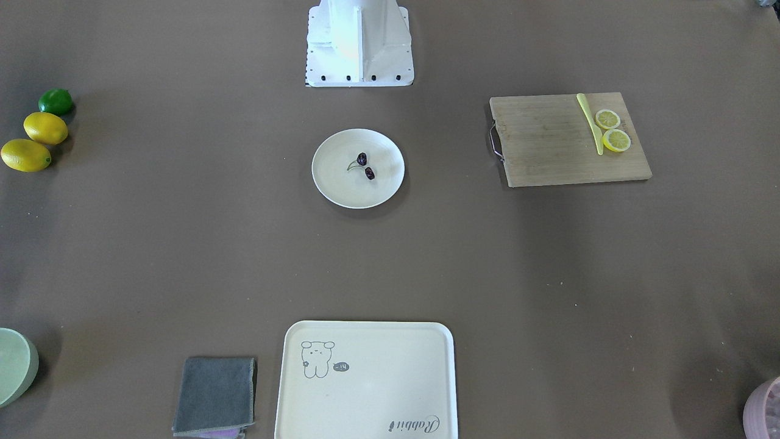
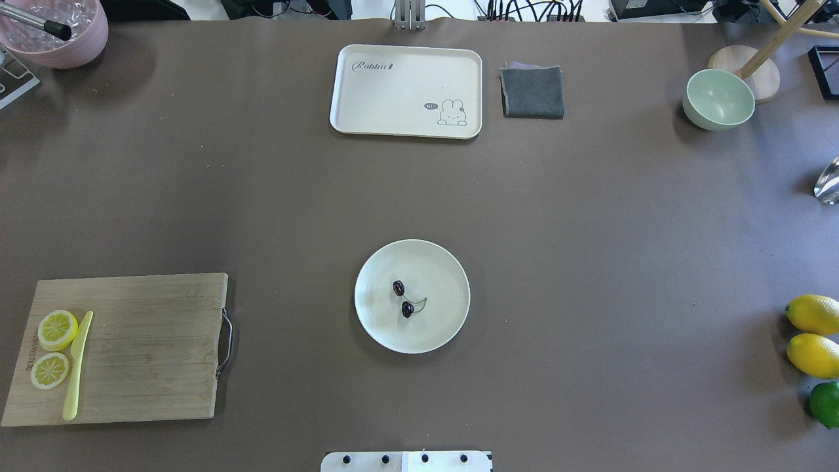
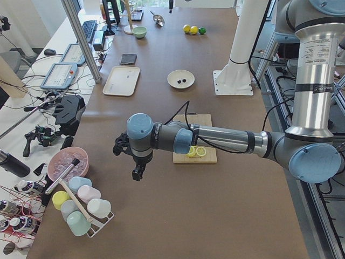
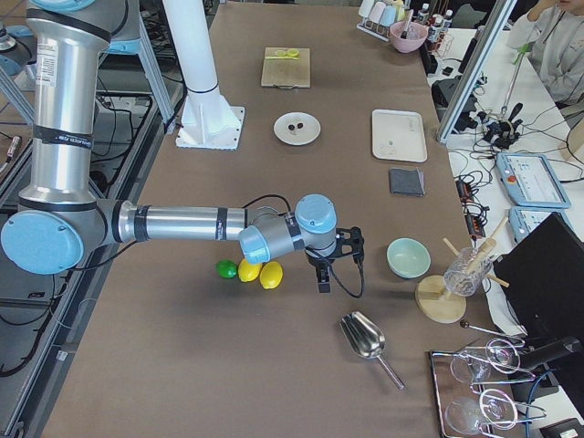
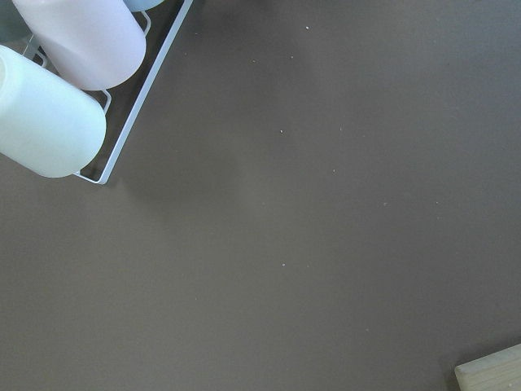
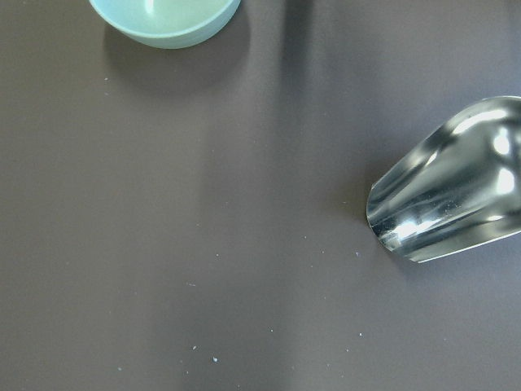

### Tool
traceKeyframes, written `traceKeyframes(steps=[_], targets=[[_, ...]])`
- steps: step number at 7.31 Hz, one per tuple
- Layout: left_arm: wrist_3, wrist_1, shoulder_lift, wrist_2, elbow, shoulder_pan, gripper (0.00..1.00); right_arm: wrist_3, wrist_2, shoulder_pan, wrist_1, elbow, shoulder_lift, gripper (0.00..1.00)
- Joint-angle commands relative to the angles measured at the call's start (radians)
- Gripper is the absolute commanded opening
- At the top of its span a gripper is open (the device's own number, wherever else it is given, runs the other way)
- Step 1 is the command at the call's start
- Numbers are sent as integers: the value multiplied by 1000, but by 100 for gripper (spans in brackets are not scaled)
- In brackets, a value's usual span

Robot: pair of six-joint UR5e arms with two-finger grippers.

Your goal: Place red cherry on plate

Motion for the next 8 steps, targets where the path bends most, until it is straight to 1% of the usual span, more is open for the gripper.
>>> traceKeyframes(steps=[1,2,3,5,8], targets=[[-33,38,-8,0,-8,2,98,-27,-9,6,-96,0,28,100],[-30,40,-6,0,-5,2,98,-126,-9,6,-144,-5,37,100],[-28,30,3,3,-12,2,98,-160,-10,15,-191,-5,63,100],[-30,30,4,-2,-22,2,98,-162,-26,15,-189,-5,62,100],[-35,28,-6,-3,-22,2,98,-162,-26,15,-186,-5,67,100]])
